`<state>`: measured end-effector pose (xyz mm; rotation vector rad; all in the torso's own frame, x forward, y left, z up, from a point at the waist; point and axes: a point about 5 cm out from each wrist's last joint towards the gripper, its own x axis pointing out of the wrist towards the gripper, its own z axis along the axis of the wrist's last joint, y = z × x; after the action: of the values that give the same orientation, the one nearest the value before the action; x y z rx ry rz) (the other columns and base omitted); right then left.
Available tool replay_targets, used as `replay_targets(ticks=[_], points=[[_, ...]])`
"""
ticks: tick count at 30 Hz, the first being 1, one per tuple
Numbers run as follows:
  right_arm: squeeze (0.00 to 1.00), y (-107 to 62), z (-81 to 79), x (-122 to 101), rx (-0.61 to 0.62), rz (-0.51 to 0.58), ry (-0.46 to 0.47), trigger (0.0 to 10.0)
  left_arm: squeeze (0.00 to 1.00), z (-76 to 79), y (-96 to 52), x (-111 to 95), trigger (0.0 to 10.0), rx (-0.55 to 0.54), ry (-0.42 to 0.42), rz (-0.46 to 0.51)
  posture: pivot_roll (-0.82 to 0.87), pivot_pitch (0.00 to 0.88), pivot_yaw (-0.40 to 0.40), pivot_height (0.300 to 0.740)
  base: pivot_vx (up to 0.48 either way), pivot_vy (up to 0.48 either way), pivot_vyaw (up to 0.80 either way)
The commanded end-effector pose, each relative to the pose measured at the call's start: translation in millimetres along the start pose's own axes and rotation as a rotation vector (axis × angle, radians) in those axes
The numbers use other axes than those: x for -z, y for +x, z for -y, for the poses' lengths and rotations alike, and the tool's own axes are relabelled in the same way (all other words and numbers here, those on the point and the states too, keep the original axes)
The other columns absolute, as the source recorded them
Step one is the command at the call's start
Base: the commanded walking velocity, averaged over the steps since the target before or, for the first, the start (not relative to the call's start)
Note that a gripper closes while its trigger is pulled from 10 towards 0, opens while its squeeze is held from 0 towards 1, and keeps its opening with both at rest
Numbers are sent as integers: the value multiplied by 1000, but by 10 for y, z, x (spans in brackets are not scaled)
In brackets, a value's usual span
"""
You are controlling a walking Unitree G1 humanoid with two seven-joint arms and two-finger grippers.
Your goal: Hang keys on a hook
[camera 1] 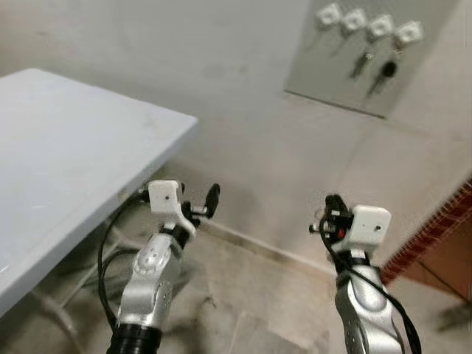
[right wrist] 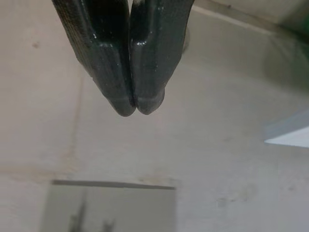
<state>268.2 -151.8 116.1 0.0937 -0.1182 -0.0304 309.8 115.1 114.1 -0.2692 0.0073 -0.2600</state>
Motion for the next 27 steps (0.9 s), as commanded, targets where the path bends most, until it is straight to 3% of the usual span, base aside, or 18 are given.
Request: replay_targets(ticks=[1, 8, 20, 27], points=[[0, 7, 54, -46, 11, 15, -14, 10000, 0, 79, 20, 0, 10000, 20, -5, -6, -21, 29, -65, 714, 0, 0, -788], [0, 1, 59, -48, 15, 14, -14, 10000, 0, 92, 6, 10, 10000, 26, -11, -9, -19, 37, -68, 714, 0, 0, -783], [0, -32, 65, -90, 4, 47, -15, 10000, 0, 115, -20, 33, 10000, 20, -33, -19, -25, 53, -68, 714, 0, 0, 0], [0, -48, 76, -93, 4, 49, -17, 10000, 0, 123, -19, 24, 10000, 24, -35, -14, -28, 57, -67, 714, 309, 0, 0]])
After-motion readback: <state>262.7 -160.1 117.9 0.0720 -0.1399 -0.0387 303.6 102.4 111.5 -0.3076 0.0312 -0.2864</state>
